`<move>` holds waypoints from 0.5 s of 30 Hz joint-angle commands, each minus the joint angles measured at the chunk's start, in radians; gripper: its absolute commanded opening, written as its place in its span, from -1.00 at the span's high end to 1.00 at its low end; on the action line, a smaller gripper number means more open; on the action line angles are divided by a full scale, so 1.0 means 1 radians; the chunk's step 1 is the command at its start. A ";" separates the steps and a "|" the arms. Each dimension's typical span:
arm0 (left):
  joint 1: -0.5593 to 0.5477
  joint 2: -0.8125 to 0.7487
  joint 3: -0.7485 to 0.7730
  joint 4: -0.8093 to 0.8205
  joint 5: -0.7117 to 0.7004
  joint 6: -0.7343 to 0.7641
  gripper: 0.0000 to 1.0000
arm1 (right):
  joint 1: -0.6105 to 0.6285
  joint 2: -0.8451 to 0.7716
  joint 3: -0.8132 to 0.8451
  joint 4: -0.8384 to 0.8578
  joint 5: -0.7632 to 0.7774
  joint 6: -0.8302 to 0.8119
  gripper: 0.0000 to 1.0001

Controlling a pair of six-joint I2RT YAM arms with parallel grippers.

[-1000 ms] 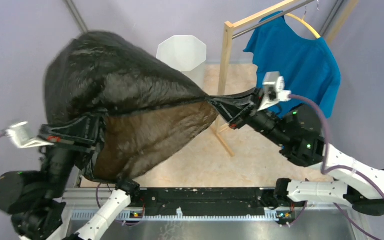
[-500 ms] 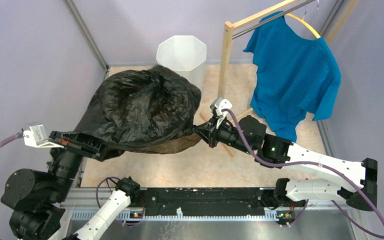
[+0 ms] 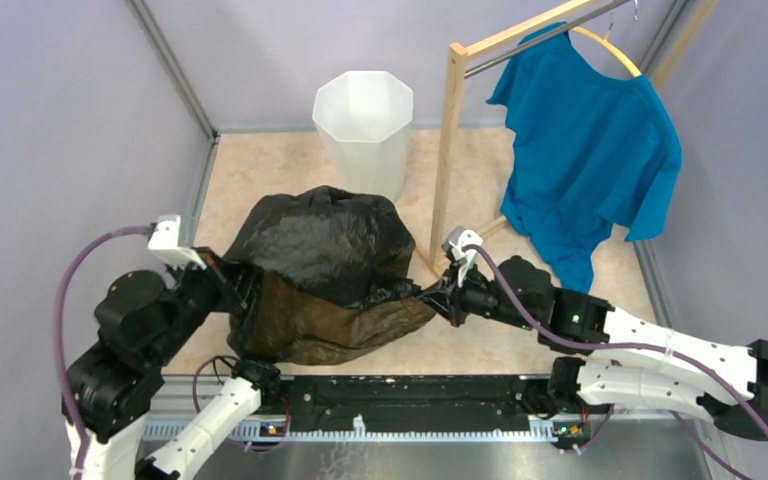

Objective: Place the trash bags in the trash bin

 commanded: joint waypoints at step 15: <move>0.000 0.164 0.127 0.365 0.592 0.023 1.00 | -0.004 0.015 0.293 -0.025 0.024 -0.036 1.00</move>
